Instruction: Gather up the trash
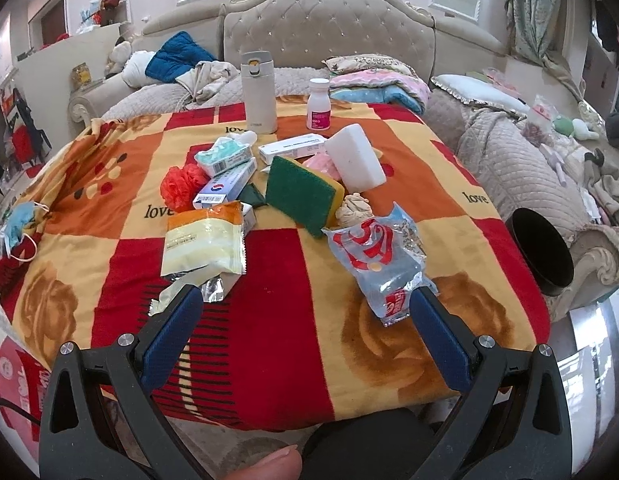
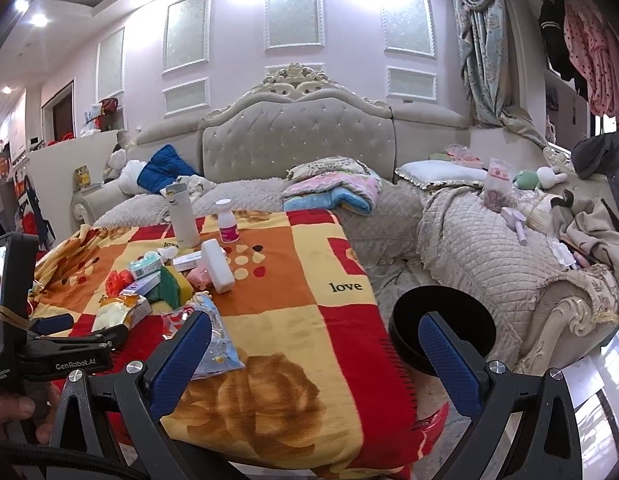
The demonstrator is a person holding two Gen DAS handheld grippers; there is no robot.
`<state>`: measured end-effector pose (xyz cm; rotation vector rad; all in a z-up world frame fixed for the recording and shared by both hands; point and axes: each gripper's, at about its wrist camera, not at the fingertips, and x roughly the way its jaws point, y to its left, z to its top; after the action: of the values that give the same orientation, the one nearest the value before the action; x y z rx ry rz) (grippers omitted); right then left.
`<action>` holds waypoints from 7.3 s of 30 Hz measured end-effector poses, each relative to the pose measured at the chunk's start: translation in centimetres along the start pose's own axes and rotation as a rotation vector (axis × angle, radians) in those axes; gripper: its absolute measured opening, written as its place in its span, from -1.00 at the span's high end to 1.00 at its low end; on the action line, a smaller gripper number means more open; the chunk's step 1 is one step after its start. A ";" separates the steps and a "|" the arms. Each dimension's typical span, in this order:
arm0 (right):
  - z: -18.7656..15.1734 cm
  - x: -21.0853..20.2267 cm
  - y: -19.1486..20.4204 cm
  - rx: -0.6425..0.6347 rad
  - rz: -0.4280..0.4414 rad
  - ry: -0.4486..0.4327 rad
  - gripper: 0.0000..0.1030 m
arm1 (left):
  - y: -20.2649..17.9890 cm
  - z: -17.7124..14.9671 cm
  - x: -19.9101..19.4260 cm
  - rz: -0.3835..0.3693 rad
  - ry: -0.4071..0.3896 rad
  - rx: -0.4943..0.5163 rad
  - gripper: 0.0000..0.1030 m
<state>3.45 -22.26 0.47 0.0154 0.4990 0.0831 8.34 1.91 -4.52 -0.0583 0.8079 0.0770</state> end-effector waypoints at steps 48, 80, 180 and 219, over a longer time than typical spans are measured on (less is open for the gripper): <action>-2.4 -0.1 2.2 -0.025 0.048 0.067 -0.99 | 1.9 -1.6 -1.1 0.040 -0.082 0.032 -1.00; -4.2 5.3 4.1 -0.057 0.283 0.165 -0.99 | 9.4 -5.6 5.7 0.021 0.075 -0.083 -0.99; -3.9 16.9 -27.6 0.513 -0.143 0.079 -0.43 | -28.5 5.9 13.7 -0.716 0.067 0.267 -0.23; -1.9 27.6 6.1 0.041 0.503 0.346 -0.63 | 1.2 6.3 16.4 -0.169 -0.037 -0.160 -0.10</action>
<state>26.22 -13.89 -14.20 0.1692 0.8346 0.5755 24.08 4.37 -12.05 -0.2755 0.7559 -0.0173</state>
